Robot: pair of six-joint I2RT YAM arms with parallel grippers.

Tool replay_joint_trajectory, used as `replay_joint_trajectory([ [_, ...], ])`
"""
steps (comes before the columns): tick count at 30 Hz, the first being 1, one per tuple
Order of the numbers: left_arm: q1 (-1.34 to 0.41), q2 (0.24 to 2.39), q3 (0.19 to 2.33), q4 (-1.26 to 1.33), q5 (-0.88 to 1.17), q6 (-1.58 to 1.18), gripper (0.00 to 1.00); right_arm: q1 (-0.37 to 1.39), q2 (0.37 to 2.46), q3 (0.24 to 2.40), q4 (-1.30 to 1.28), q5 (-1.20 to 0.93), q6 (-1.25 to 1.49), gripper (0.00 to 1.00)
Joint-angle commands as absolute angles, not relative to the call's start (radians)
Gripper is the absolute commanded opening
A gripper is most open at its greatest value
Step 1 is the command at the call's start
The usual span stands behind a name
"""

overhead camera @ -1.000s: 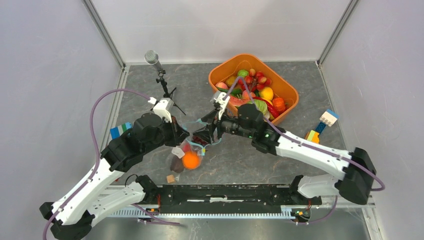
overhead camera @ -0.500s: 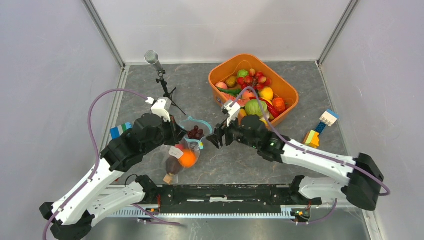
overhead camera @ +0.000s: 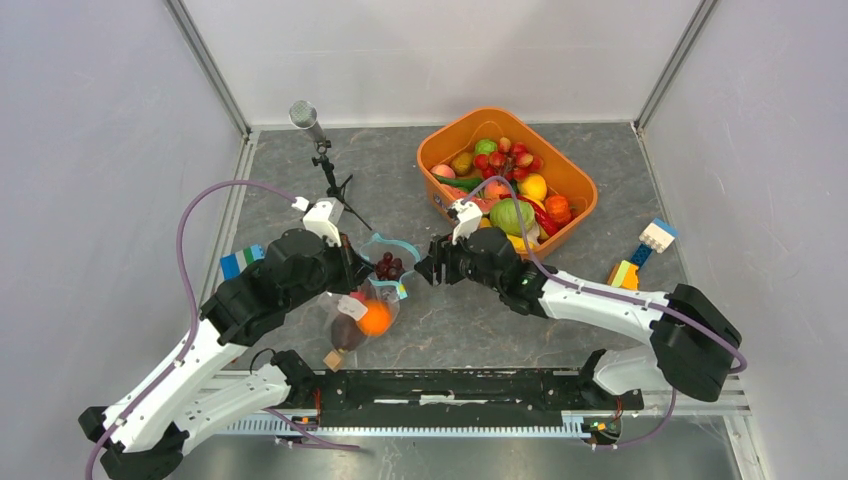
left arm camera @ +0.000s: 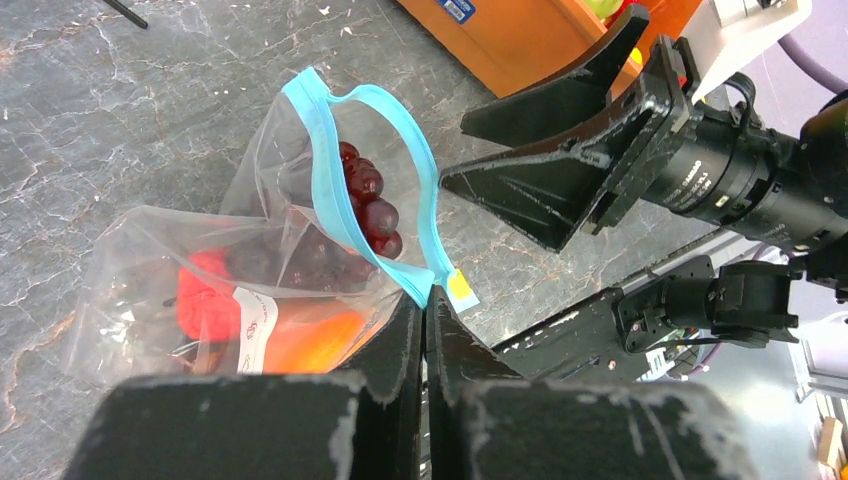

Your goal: Place the food in the zip-top bag and seal the zipper

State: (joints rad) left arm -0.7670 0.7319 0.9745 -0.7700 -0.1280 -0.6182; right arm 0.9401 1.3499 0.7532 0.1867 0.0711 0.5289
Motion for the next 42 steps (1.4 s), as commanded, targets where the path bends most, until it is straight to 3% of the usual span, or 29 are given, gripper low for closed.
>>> replay_joint_trajectory([
  [1,-0.764,0.716,0.983,-0.706,-0.113,-0.63,0.02,0.918,1.321,0.704,0.389,-0.045,0.588,0.65],
  [5,-0.764,0.719,0.977,-0.707,-0.116,-0.627,0.02,0.917,1.277,0.682,0.436,-0.015,0.609,0.73],
  [8,-0.764,0.72,0.977,-0.703,-0.108,-0.627,0.02,0.909,1.307,0.724,0.333,0.087,0.614,0.74],
  [14,-0.764,0.719,0.98,-0.702,-0.106,-0.624,0.02,0.901,1.402,0.743,0.292,0.105,0.631,0.68],
  [18,-0.764,0.726,0.978,-0.694,-0.099,-0.624,0.02,0.899,1.478,0.752,0.385,-0.034,0.625,0.62],
  [29,-0.764,0.715,0.97,-0.726,-0.177,-0.618,0.02,0.899,1.425,0.799,0.359,-0.057,0.561,0.02],
  [33,-0.764,0.726,0.977,-0.766,-0.268,-0.614,0.02,0.901,1.341,0.834,0.336,-0.101,0.522,0.0],
  [40,-0.753,0.777,1.069,-1.013,-0.657,-0.607,0.02,0.957,1.267,0.968,0.291,-0.333,0.413,0.0],
  [42,-0.749,0.769,1.076,-0.98,-0.625,-0.572,0.02,0.959,1.277,1.032,0.154,-0.181,0.409,0.0],
])
